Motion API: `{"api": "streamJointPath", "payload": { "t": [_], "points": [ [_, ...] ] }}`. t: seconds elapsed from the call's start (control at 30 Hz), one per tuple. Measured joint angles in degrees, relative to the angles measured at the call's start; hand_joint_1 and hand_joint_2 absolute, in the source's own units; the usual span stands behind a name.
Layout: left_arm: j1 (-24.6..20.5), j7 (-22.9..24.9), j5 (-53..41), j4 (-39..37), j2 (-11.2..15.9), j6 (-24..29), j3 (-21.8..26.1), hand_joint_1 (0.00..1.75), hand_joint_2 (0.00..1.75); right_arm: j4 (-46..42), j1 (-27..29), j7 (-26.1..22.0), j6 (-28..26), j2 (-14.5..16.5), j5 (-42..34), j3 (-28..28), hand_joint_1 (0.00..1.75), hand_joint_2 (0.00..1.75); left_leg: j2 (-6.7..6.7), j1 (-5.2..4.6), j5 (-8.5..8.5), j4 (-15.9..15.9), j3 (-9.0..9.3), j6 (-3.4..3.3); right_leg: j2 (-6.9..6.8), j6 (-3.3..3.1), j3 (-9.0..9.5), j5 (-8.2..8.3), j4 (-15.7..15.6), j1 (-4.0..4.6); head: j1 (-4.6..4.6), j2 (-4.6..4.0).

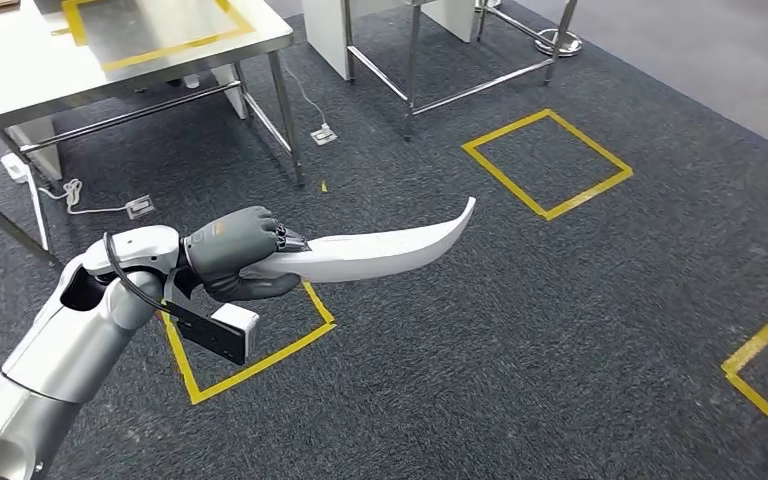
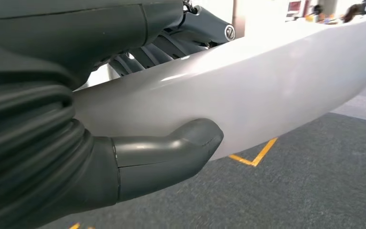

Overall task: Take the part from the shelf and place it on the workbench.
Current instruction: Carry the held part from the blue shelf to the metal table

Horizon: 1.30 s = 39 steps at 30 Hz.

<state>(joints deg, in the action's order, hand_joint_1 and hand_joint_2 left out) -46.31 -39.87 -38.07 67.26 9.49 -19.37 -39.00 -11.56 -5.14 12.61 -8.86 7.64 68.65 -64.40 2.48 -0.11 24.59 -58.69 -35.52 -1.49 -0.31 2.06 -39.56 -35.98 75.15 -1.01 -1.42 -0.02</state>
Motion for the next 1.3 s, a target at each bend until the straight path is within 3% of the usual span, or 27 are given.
{"api": "streamJointPath", "payload": {
  "t": [0.03,0.07,0.13,0.2,0.27,0.3,0.37,0.4,0.43,0.5,0.53,0.6,0.63,0.7,0.73,0.8,0.87,0.93,1.0,1.03,1.07,1.13,1.17,1.23,1.3],
  "points": [
    [0.2,0.0,-0.1,0.0,0.0,0.0,0.0,1.75,1.75,0.0,0.0,0.0,0.0,0.0,0.0,0.0,0.00,0.00,0.92,0.08,0.06,-0.2,0.00,0.09,0.09,0.06,-0.23,1.23,-0.5,-0.05,0.01,0.00],
    [0.3,0.0,-0.1,0.0,0.0,0.1,0.0,1.75,1.75,0.0,0.0,0.1,0.0,0.0,0.0,0.0,0.00,0.00,1.83,0.20,0.15,-0.4,-0.01,0.26,0.40,0.13,0.64,3.39,-3.2,-0.18,0.02,0.01],
    [0.4,0.0,-0.2,0.0,0.1,0.3,0.1,1.75,1.75,0.0,0.0,0.0,0.0,0.0,0.0,0.0,0.00,0.00,3.53,0.37,0.45,-1.0,-0.20,0.90,2.59,0.30,3.82,7.02,-10.9,-0.59,0.08,0.01],
    [0.4,0.0,-0.4,0.0,0.3,0.5,0.3,1.75,1.75,0.0,-0.1,-0.5,0.0,0.0,0.0,0.0,0.00,0.00,4.91,0.39,0.48,-1.2,-0.63,1.76,4.26,-0.01,5.54,7.75,-14.6,-0.76,0.13,0.02],
    [0.5,-0.1,-0.7,-0.1,0.9,1.0,0.6,1.75,1.75,0.0,-0.2,-0.9,0.0,0.0,0.0,0.0,0.00,0.00,6.11,0.52,0.11,-0.9,-1.02,2.65,3.49,-0.89,5.78,7.73,-14.8,-0.62,0.15,0.01],
    [0.6,-0.1,-0.9,-0.2,1.4,1.4,0.9,1.75,1.75,0.0,-0.2,-0.9,0.0,0.0,0.0,0.0,0.00,0.00,5.64,0.50,0.06,-0.9,-1.13,2.98,2.84,-1.35,5.96,7.86,-15.0,-0.61,0.13,0.01],
    [0.8,-0.1,-1.3,-0.1,2.4,2.1,1.6,1.75,1.75,0.0,-0.2,-0.9,-0.1,0.0,-0.1,0.0,0.00,0.00,2.21,0.31,1.51,-3.4,-2.47,3.47,1.45,-2.30,6.23,8.04,-15.4,-0.66,-0.26,0.00],
    [1.0,-0.1,-1.5,0.0,2.8,2.4,2.0,1.75,1.75,0.0,0.0,-0.9,-0.1,0.1,-0.2,0.0,0.00,0.00,0.01,0.23,3.10,-6.4,-3.81,3.60,0.72,-2.62,6.29,7.99,-15.4,-0.53,-0.45,0.00],
    [1.1,-0.1,-1.7,0.1,3.2,2.5,2.3,1.75,1.75,0.0,0.1,-0.9,-0.2,0.1,-0.2,0.0,0.00,0.00,-1.29,0.24,4.93,-10.2,-5.67,3.75,-0.04,-2.88,6.30,7.89,-15.5,-0.41,-0.62,0.01],
    [1.5,-0.1,-2.1,0.4,3.8,2.6,2.7,1.75,1.75,0.0,0.3,-0.9,-0.3,0.1,-0.3,0.0,0.00,0.00,-2.01,0.32,6.98,-16.1,-8.54,3.89,-1.69,-3.08,6.34,7.71,-15.4,-0.22,-0.63,0.01],
    [1.7,-0.1,-2.3,0.5,4.2,2.4,2.9,1.75,1.75,0.0,0.3,-0.9,-0.3,0.1,-0.3,0.0,0.00,0.00,-2.14,0.32,6.45,-16.2,-8.53,3.84,-2.53,-3.12,6.43,7.59,-15.4,-0.15,-0.63,0.01],
    [1.7,-0.1,-2.5,0.9,4.7,1.8,3.2,1.75,1.75,0.0,0.2,-0.9,-0.5,0.1,-0.6,0.0,0.00,0.00,-3.09,0.18,3.05,-10.3,-5.15,3.36,-4.12,-3.06,6.85,7.25,-15.4,0.02,-0.64,0.00],
    [1.6,-0.1,-2.5,1.1,4.8,1.5,3.4,1.75,1.75,0.0,0.1,-0.9,-0.5,0.1,-0.7,0.0,0.00,0.00,-4.39,-0.13,1.74,-6.3,-2.92,2.95,-4.89,-2.91,7.12,7.03,-15.4,0.18,-0.63,0.00],
    [1.2,-0.1,-2.5,1.5,4.9,0.8,3.7,1.75,1.75,0.0,0.0,-1.0,-0.6,0.2,-0.8,0.0,0.00,0.00,-6.03,-0.71,0.67,-1.4,-0.27,2.03,-6.26,-2.47,7.52,6.62,-15.4,0.45,-0.59,0.01],
    [1.2,-0.1,-2.6,1.7,4.9,0.3,3.8,1.75,1.75,0.0,-0.1,-1.0,-0.7,0.2,-0.9,0.0,0.00,0.00,-6.01,-0.96,0.90,-0.9,-0.06,1.70,-6.95,-2.20,7.70,6.49,-15.5,0.55,-0.56,0.01],
    [1.1,-0.1,-2.9,1.9,5.0,-1.0,3.6,1.75,1.75,0.0,-0.3,-1.0,-0.8,0.4,-1.1,0.0,0.00,0.00,-4.43,-0.76,0.66,-0.5,0.09,1.16,-7.75,-1.60,8.14,6.18,-15.7,0.58,-0.56,0.01],
    [0.9,-0.1,-3.0,1.8,5.0,-1.8,3.3,1.75,1.75,0.0,-0.5,-0.9,-1.0,0.6,-1.3,0.0,0.00,0.00,-3.13,-0.26,0.33,0.2,0.41,0.59,-5.01,-0.94,7.49,4.78,-13.8,0.39,-0.49,0.00],
    [0.5,-0.1,-2.9,1.5,4.3,-2.0,2.7,1.75,1.75,0.0,-0.3,-0.8,-1.3,0.7,-1.5,-0.1,0.00,0.00,-1.91,0.03,0.19,0.4,0.47,0.20,-1.11,-0.43,4.23,1.67,-7.2,0.16,-0.28,0.00],
    [0.3,-0.1,-2.5,0.8,3.4,-1.9,2.0,1.75,1.75,0.0,-0.1,-0.9,-2.0,0.7,-1.8,-0.3,0.00,0.00,-0.71,0.09,0.25,0.3,0.42,0.07,0.06,-0.15,0.34,-0.23,-0.5,0.12,-0.08,0.00],
    [0.1,-0.1,-2.2,0.4,3.1,-1.9,1.6,1.75,1.75,0.0,-0.1,-0.8,-2.3,0.7,-2.0,-0.4,0.00,0.00,-0.17,0.13,0.31,0.2,0.43,0.11,0.15,-0.08,-0.52,0.47,0.1,0.07,-0.03,0.00],
    [-0.2,-0.1,-1.9,0.0,2.8,-1.8,1.3,1.75,1.75,0.0,-0.1,-0.8,-2.7,0.7,-2.1,-0.5,0.00,0.00,0.28,0.20,0.42,0.0,0.44,0.24,0.18,-0.01,-0.29,2.23,-1.5,0.00,-0.01,0.00],
    [-1.3,-0.1,-1.3,-0.7,2.6,-1.8,0.9,1.75,1.75,0.0,-0.1,-0.8,-3.3,0.8,-2.1,-0.7,0.00,0.00,0.90,0.32,0.81,-0.5,0.39,0.77,0.34,0.16,2.42,6.56,-8.9,-0.22,0.07,0.00],
    [-1.9,-0.1,-1.0,-0.9,2.6,-1.9,0.7,1.75,1.75,0.0,-0.1,-0.9,-3.6,0.9,-2.1,-0.7,0.00,0.00,1.11,0.29,1.05,-0.9,0.27,1.13,0.56,0.04,3.71,7.83,-12.1,-0.28,0.11,0.00],
    [-2.8,0.0,-0.5,-1.4,2.6,-1.9,0.4,1.75,1.75,0.0,0.0,-1.1,-3.8,1.0,-2.1,-0.9,0.00,0.00,1.32,0.05,1.33,-1.3,0.01,1.35,0.89,-0.38,4.79,8.39,-14.8,-0.36,0.18,0.00],
    [-3.4,-0.1,-0.1,-1.7,2.8,-1.9,0.0,1.75,1.75,0.0,0.1,-1.2,-3.9,1.2,-2.1,-1.0,0.00,0.00,1.30,-0.10,1.27,-1.2,0.04,0.78,0.90,-0.79,4.81,8.57,-15.0,-0.35,0.20,0.00]
  ]
}}
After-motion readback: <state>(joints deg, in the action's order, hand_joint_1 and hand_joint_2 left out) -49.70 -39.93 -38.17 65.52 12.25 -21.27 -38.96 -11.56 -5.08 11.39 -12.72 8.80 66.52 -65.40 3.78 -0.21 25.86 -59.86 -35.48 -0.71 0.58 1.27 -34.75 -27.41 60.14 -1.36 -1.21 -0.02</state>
